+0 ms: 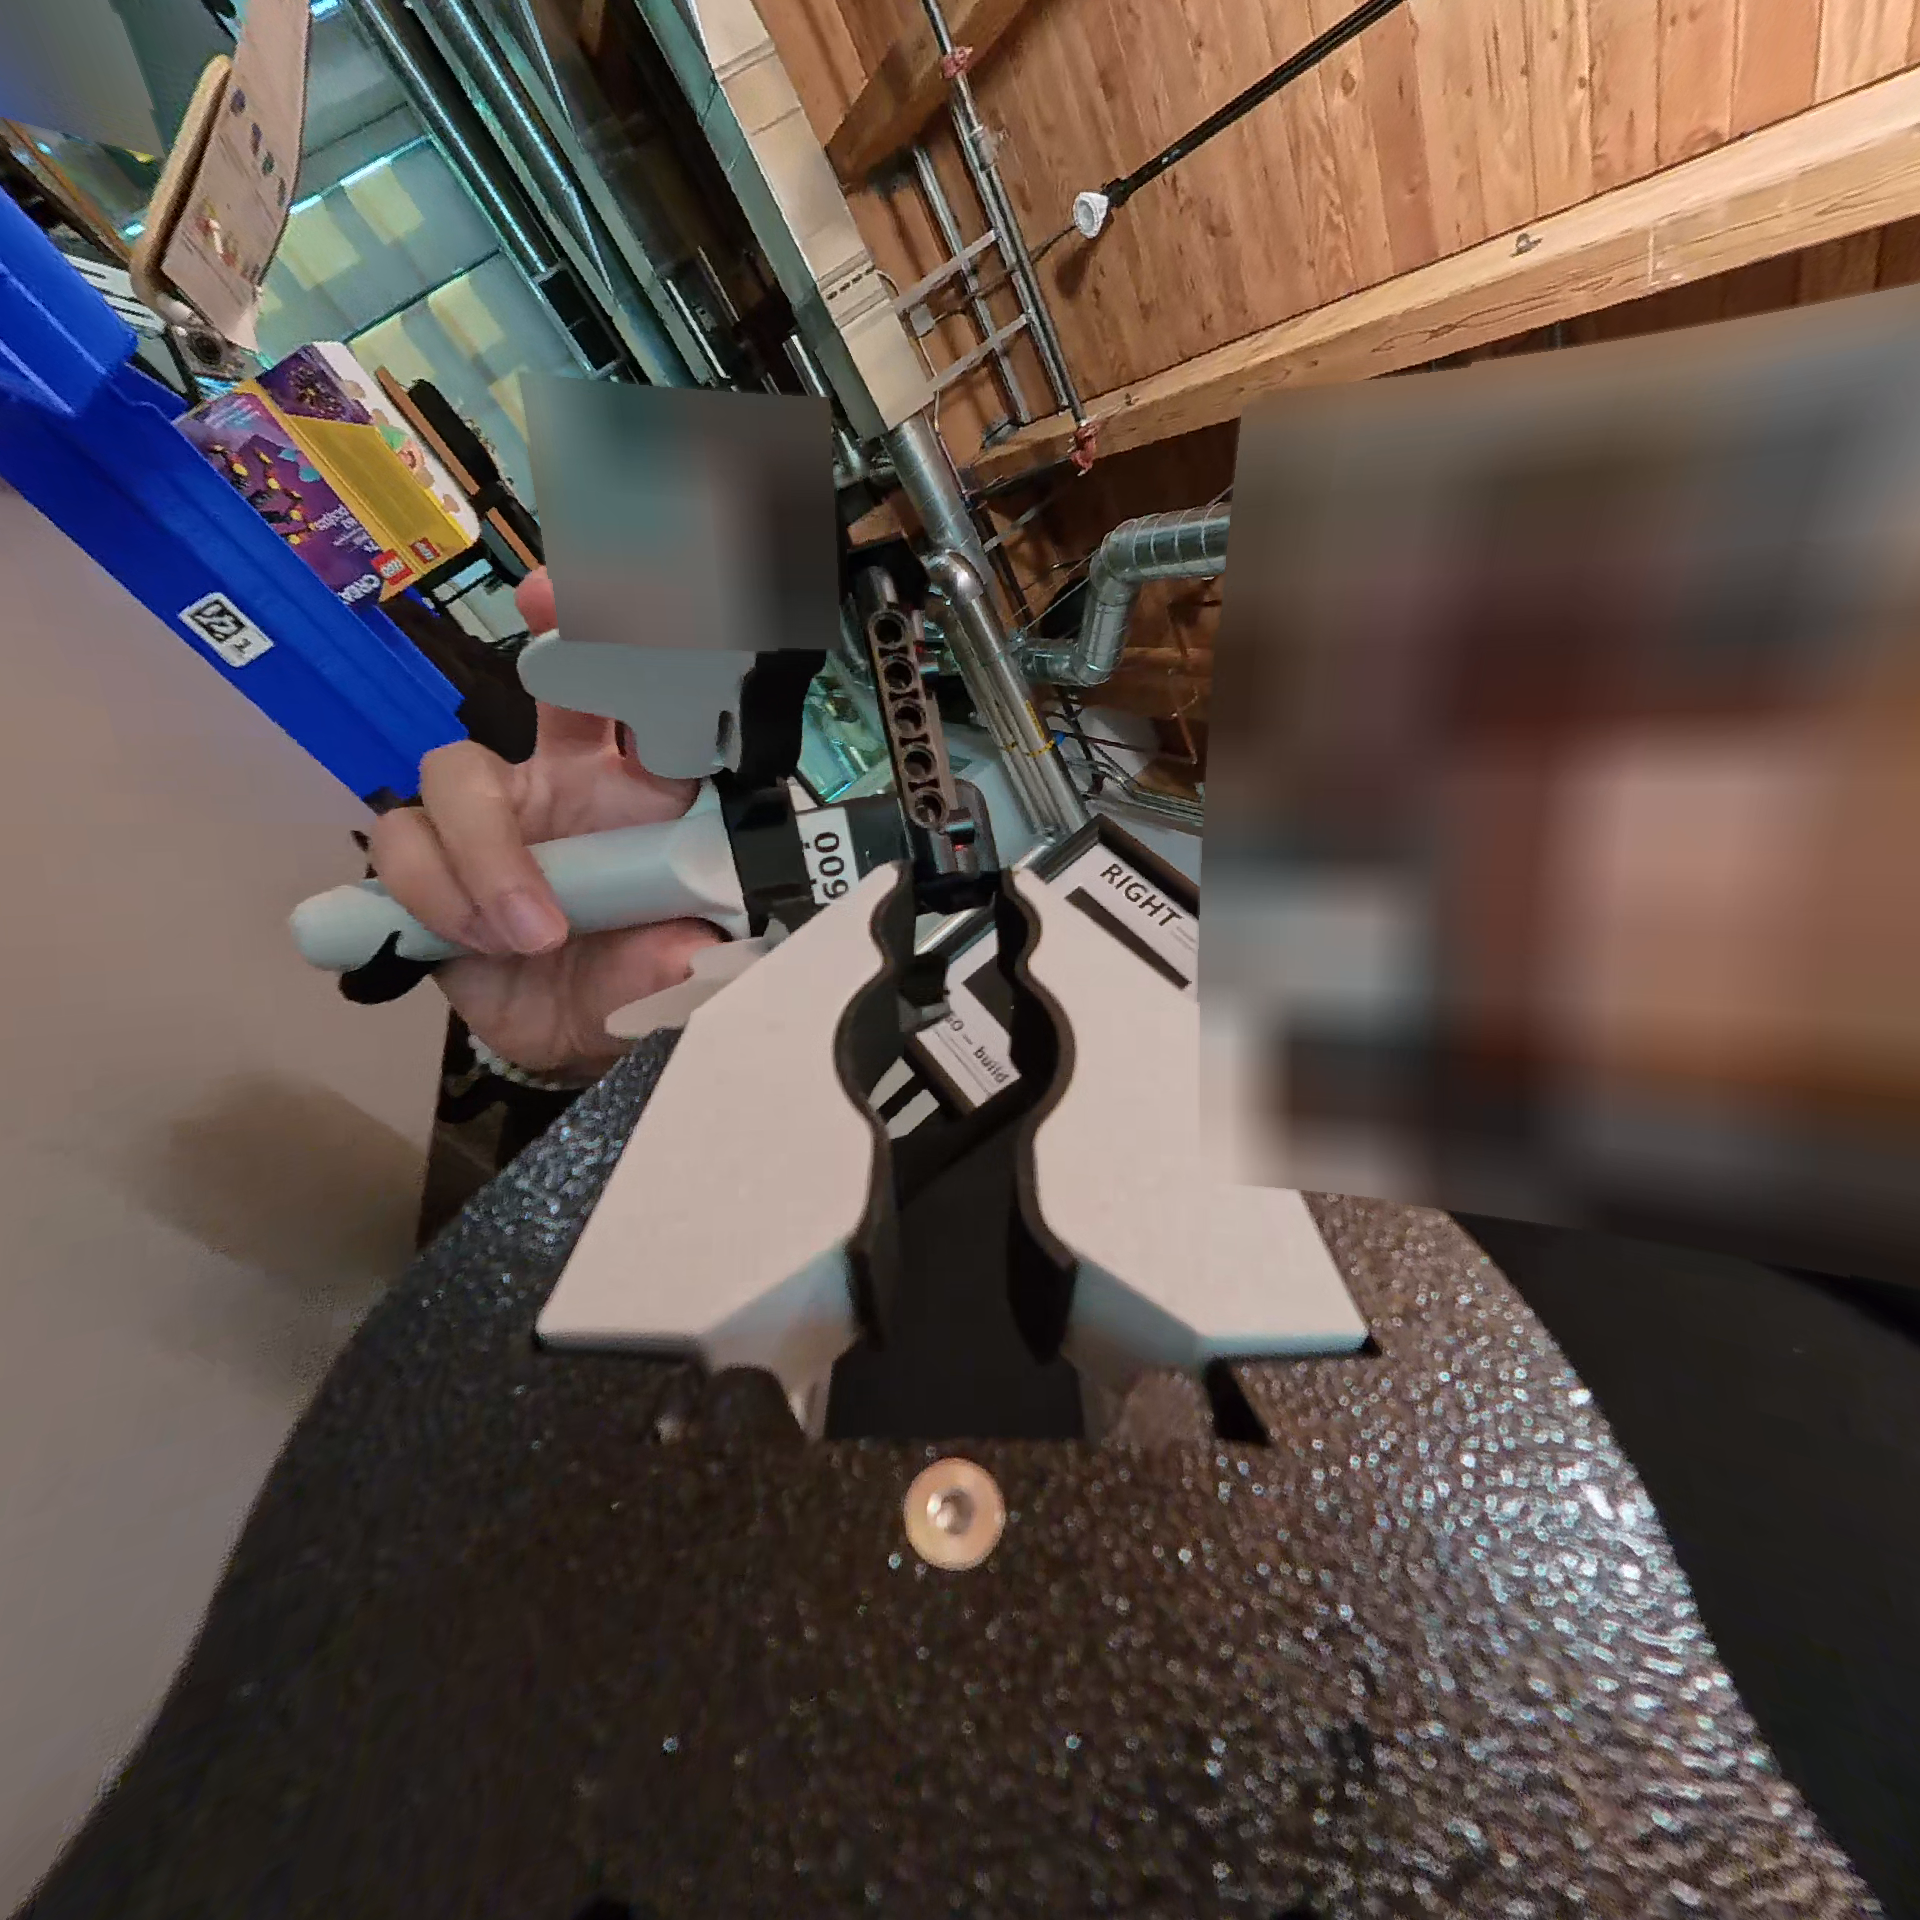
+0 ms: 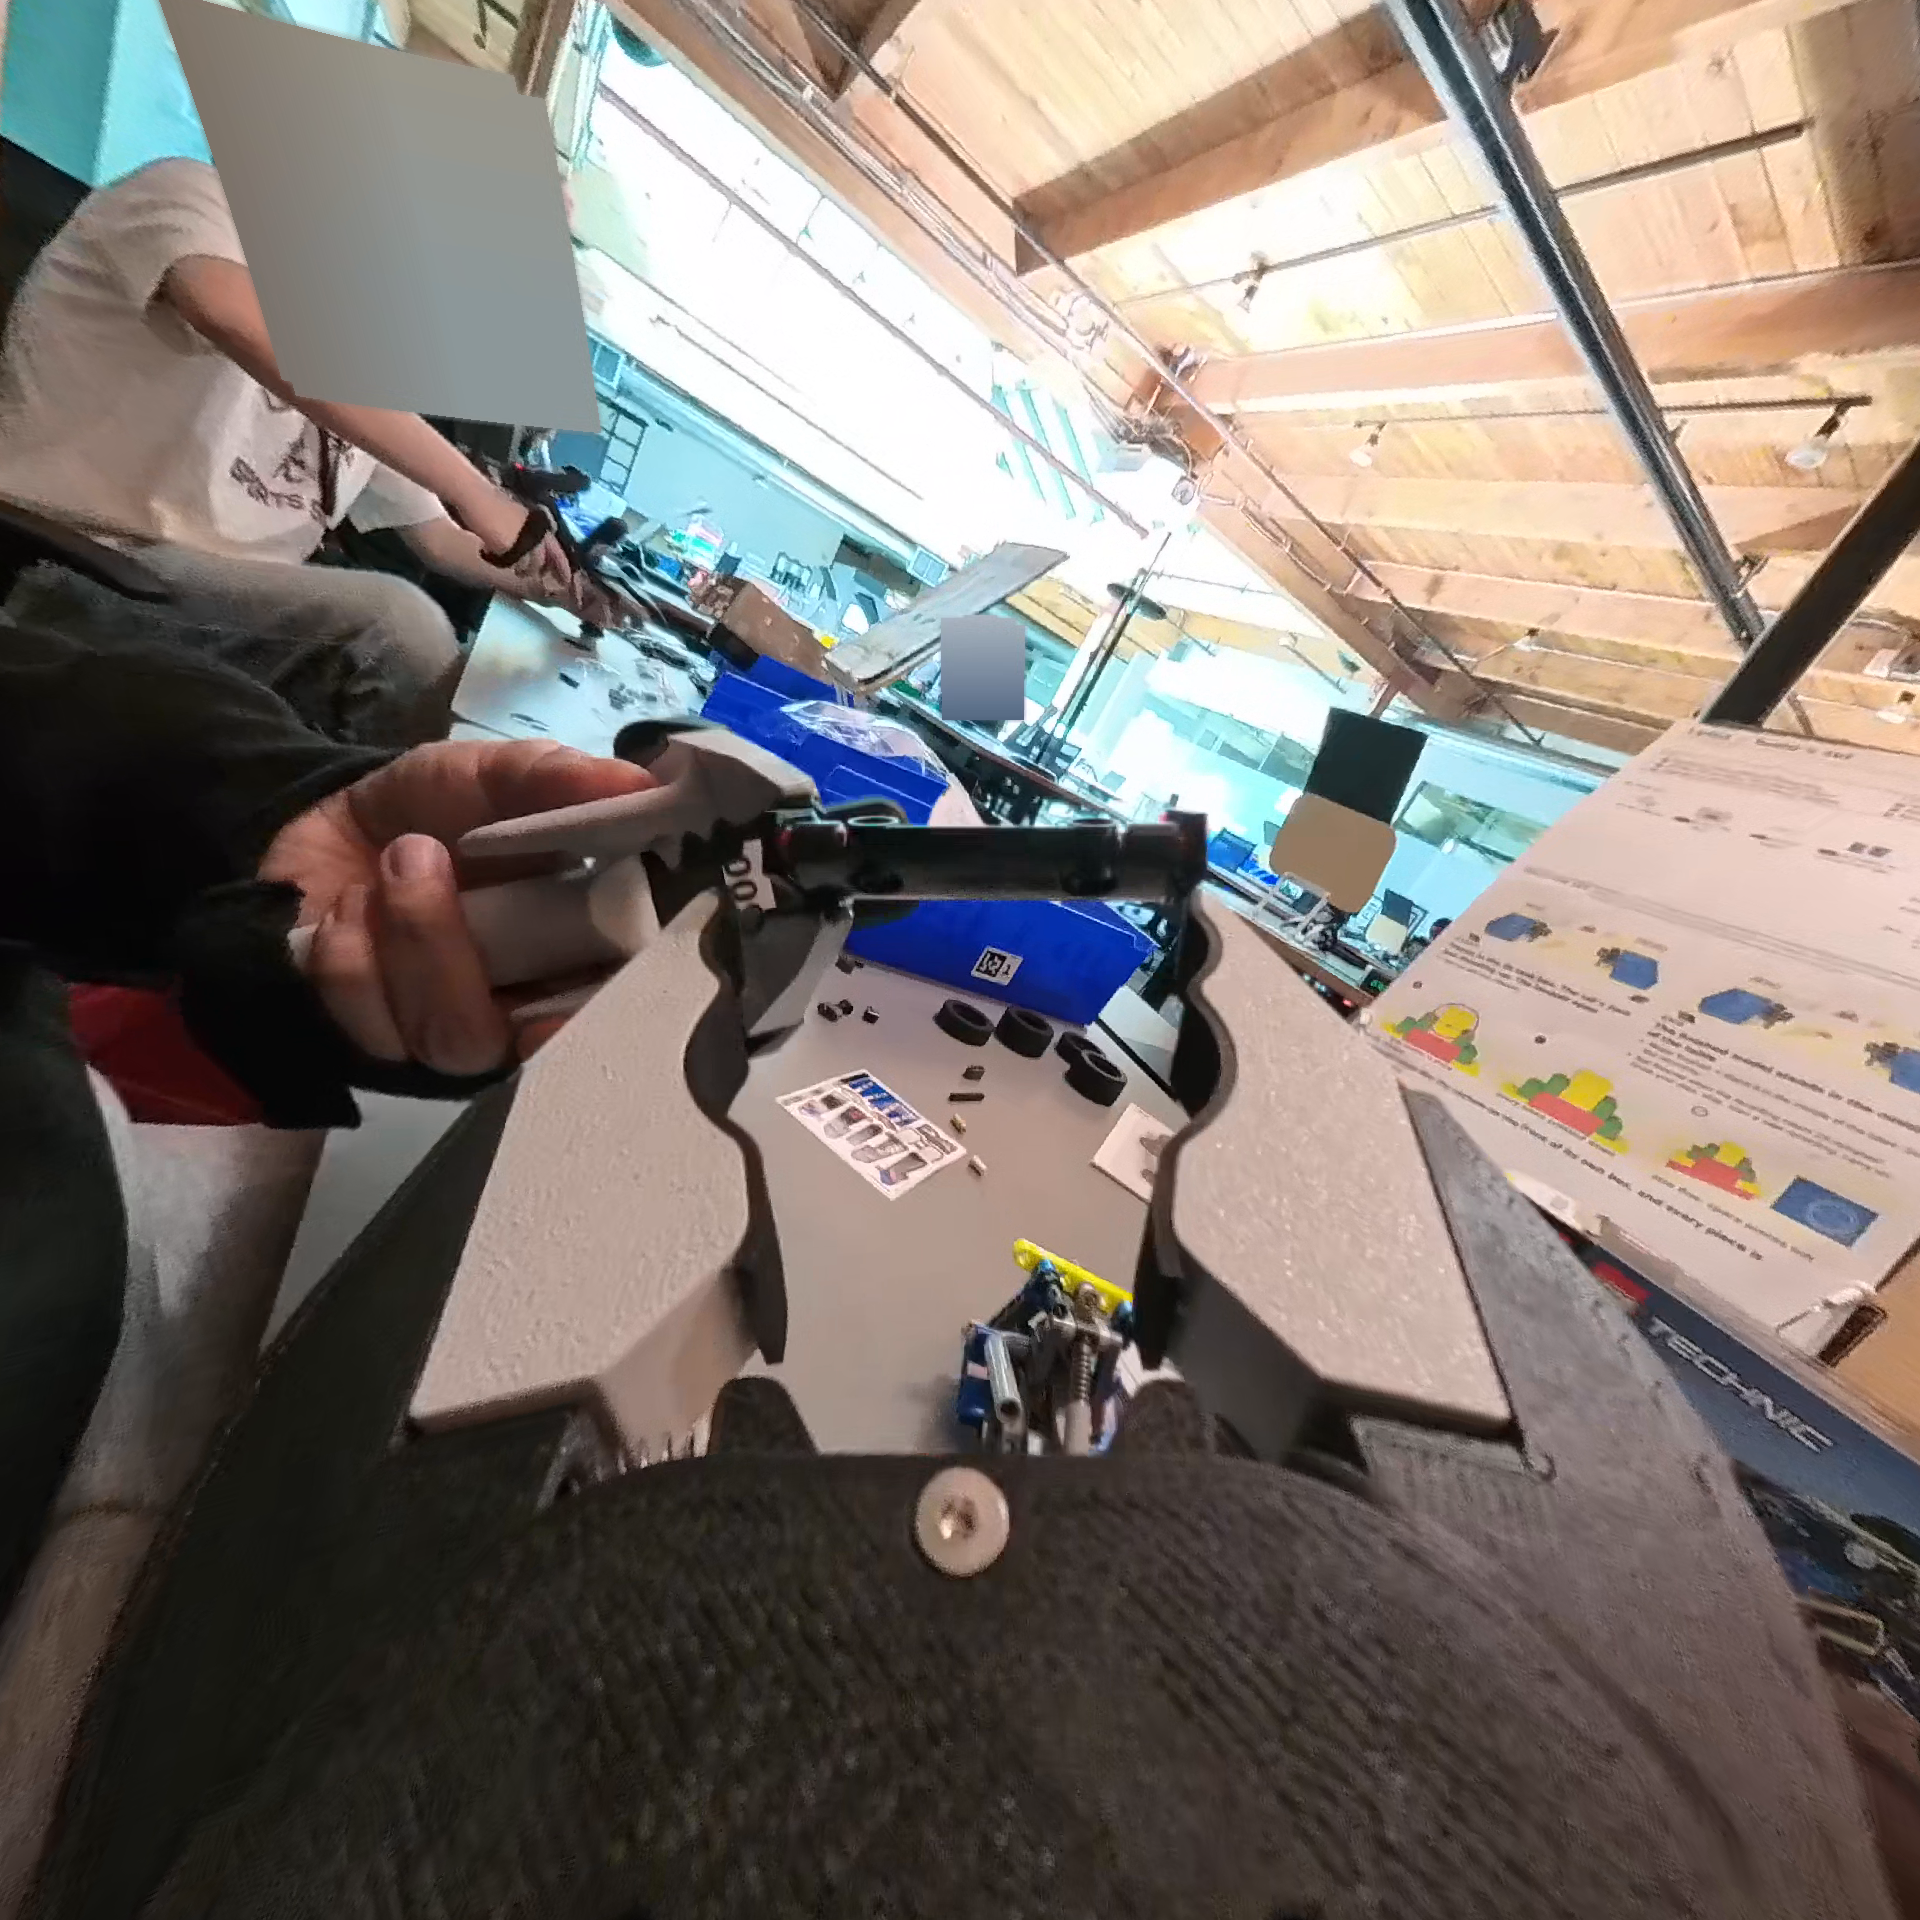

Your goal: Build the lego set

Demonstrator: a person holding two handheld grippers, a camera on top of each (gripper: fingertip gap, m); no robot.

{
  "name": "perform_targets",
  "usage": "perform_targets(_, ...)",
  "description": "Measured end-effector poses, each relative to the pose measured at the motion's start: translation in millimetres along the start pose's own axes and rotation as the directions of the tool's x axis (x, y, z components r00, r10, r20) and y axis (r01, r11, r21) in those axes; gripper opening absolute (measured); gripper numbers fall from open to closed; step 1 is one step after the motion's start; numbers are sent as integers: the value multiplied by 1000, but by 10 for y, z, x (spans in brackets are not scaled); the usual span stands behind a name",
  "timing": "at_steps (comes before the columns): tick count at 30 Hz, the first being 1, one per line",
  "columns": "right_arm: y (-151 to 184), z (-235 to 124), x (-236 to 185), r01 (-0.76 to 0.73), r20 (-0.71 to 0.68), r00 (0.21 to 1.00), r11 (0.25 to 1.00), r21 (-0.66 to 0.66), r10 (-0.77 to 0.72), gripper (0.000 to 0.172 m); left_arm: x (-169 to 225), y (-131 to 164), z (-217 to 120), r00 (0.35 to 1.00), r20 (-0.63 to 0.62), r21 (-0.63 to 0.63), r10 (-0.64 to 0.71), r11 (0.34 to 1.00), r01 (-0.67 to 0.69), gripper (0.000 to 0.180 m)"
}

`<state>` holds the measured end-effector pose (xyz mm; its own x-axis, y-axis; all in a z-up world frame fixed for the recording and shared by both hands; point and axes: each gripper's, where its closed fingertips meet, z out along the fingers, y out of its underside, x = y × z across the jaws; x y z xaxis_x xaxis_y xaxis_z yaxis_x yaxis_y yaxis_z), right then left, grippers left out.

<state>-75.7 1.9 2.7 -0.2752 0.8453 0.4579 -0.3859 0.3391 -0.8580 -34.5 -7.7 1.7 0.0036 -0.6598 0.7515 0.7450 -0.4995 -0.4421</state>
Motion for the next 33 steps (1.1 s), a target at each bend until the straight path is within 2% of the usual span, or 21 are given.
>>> perform_targets(1, -3, 13, -15, -2, 6, 1000, 1000, 0, 2, 81, 11, 12, 8, 1000, -14, 1, -13, 1000, 13, 12)
perform_targets(4, -28, 16, -20, 20, -4, 1000, 1000, 17, -19, 77, 36, 40, 23, 998, -52, 4, -46, 999, 46, 17)
perform_targets(8, -122, 7, 28, 35, -50, 998, 997, 61, -32, 85, 38, 63, 40, 996, -57, 3, -62, 998, 62, 16)
perform_targets(9, -121, 12, 3, 29, -30, 999, 998, 58, -28, 78, 46, 58, 40, 996, -64, 10, -62, 998, 63, 16)
perform_targets(15, -86, 21, -8, -1, -1, 1000, 1000, 3, 1, 75, 50, 45, 35, 996, -70, 26, -48, 998, 50, 14)
perform_targets(17, 6, 21, 24, 8, -7, 1000, 997, -78, -8, 75, -31, 0, -3, 1000, -1, 41, -5, 999, 5, 15)
perform_targets(19, 190, -9, 115, 45, -41, 998, 975, -216, -55, 75, -210, -93, -106, 978, 178, 42, 111, 992, -121, 15)
perform_targets(20, 285, -27, 176, 31, -68, 996, 958, -287, -53, 75, -304, -149, -180, 924, 303, 7, 234, 969, -248, 14)
perform_targets(21, 361, -40, 213, 8, -86, 995, 940, -342, -40, 75, -346, -194, -242, 824, 402, -74, 398, 912, -404, 13)
perform_targets(22, 418, -44, 196, 0, -73, 997, 925, -379, -30, 75, -337, -208, -274, 687, 449, -199, 571, 814, -546, 10)
perform_targets(23, 452, -49, 213, 0, -86, 996, 916, -400, -37, 75, -316, -211, -287, 524, 456, -338, 719, 685, -646, 11)
perform_targets(25, 547, -48, 168, -10, -61, 998, 893, -450, -19, 75, -253, -185, -262, 213, 355, -567, 910, 391, -725, 14)
perform_targets(26, 562, -37, 139, -8, -48, 999, 892, -453, -16, 75, -240, -169, -250, 110, 294, -642, 949, 282, -713, 17)
perform_targets(27, 569, -27, 132, -11, -51, 999, 891, -453, -13, 75, -246, -125, -235, 66, 235, -694, 970, 215, -688, 17)
perform_targets(28, 579, -15, 92, -20, -35, 999, 888, -459, 5, 75, -277, -77, -232, 61, 193, -731, 979, 185, -657, 18)
perform_targets(30, 533, 13, 47, -25, -20, 1000, 897, -442, 18, 74, -365, -60, -267, 61, 179, -780, 982, 180, -600, 21)
perform_targets(33, 558, 4, -14, -4, 16, 1000, 879, -477, 13, 75, -384, -8, -252, 103, 164, -782, 981, 193, -593, 11)
